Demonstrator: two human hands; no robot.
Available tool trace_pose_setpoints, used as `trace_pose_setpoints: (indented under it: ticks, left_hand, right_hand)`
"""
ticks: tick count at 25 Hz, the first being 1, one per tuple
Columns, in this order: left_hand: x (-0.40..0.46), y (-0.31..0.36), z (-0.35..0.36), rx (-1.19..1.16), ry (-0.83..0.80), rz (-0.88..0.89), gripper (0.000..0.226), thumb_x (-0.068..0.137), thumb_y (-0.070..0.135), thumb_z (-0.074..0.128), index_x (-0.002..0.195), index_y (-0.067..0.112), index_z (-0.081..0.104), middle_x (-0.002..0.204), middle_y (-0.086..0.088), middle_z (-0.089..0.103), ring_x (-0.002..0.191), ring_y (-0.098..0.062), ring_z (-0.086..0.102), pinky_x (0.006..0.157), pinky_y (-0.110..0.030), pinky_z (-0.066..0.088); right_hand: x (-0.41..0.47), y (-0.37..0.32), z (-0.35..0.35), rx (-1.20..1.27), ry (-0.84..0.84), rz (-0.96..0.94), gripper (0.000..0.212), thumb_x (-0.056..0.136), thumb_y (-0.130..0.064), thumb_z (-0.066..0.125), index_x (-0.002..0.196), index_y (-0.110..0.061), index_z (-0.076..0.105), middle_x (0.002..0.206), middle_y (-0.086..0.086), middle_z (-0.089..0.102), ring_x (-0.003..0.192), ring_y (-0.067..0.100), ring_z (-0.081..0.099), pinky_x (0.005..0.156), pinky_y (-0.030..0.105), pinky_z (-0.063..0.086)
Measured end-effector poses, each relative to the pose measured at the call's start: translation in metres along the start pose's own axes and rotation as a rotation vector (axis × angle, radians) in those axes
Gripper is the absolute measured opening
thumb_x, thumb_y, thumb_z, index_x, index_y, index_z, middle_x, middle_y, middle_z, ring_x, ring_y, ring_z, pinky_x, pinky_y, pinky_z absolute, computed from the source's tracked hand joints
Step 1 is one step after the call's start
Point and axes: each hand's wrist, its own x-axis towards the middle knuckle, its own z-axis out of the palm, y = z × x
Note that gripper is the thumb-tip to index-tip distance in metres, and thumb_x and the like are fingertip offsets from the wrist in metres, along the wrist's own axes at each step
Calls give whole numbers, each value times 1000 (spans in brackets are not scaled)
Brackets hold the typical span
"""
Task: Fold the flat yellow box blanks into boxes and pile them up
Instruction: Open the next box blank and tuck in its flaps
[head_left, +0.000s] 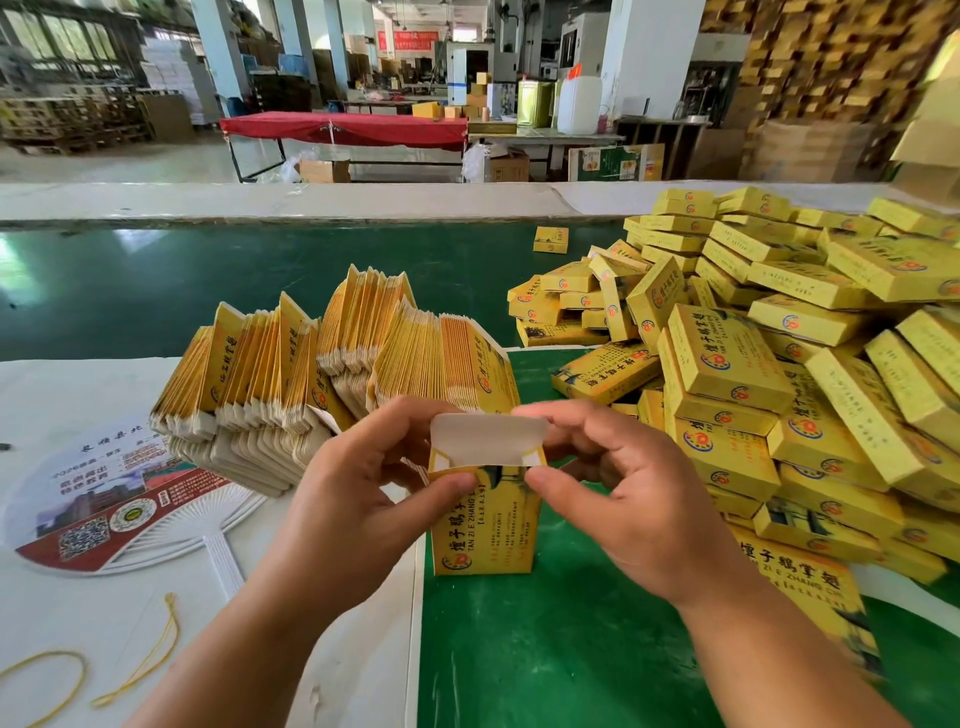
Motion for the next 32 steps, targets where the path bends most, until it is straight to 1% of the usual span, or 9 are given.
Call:
trace_pose_setpoints:
  ticks: [3,5,11,14,18,22,25,29,32]
  left_hand:
    - [2,-3,-2,-97,-17,-27,19,78,34,72,97,31,71,94,-1,66,85,-30,61,68,-53,53]
    - [3,-2,-3,-126,-16,-30,17,77,31,73,93,26,74,96,-1,65,88,-31,63,70,-54,55]
    - [2,5,-5,-95,-40,-1,35,78,49,74,96,19,73,89,-2,70,81,-27,64,67,-41,55]
    - [2,6,-5,-35,-28,-33,24,78,39,73,95,23,74,88,1,70,80,-21,65,66,-36,55]
    - [1,6,1,-4,29,-77,22,79,38,73,99,30,68,92,2,72,87,-22,68,72,-41,59]
    - [-7,9,24,178,193,-150,49,74,55,69,116,33,57,92,18,68,89,-1,65,75,-21,56]
    - [-14,15,40,364,150,-165,72,60,73,69,117,36,46,95,24,57,87,4,56,68,-12,46]
    - [-14,19,42,500,164,-123,63,60,62,66,114,34,49,92,20,57,81,-2,53,65,-19,44]
    - [-15,24,42,517,129,-101,65,58,57,67,117,34,49,95,23,55,81,-1,53,67,-13,40]
  right_hand:
    - [0,-1,-2,-39,-11,-3,28,86,-12,70,107,-29,73,95,-18,73,85,1,69,69,10,51]
    - [1,-1,-1,-34,-10,0,23,83,-12,72,102,-27,74,102,-16,74,96,4,70,76,14,54]
    - [1,-4,0,-27,1,-32,19,83,-32,69,96,-19,77,105,-10,74,101,10,69,80,19,55]
    - [1,-4,2,-70,31,-29,15,83,-26,73,97,-19,76,101,-11,74,98,9,69,78,20,56]
    - [-1,-5,10,-114,92,-31,10,83,-20,71,93,-21,74,94,-11,73,89,9,69,69,19,56]
    - [-3,-3,22,-176,308,-51,5,82,-17,71,85,-14,71,82,-6,71,70,9,66,56,24,55]
    - [-3,-4,30,-139,396,-46,8,82,-19,73,80,-13,68,78,-7,70,67,10,67,55,22,54]
    - [-4,-8,36,-99,322,25,13,82,-32,73,81,-21,65,74,-7,67,65,13,65,53,22,52]
    - [-4,-10,36,-73,320,32,8,85,-32,71,92,-28,69,77,-12,70,66,7,67,54,16,52]
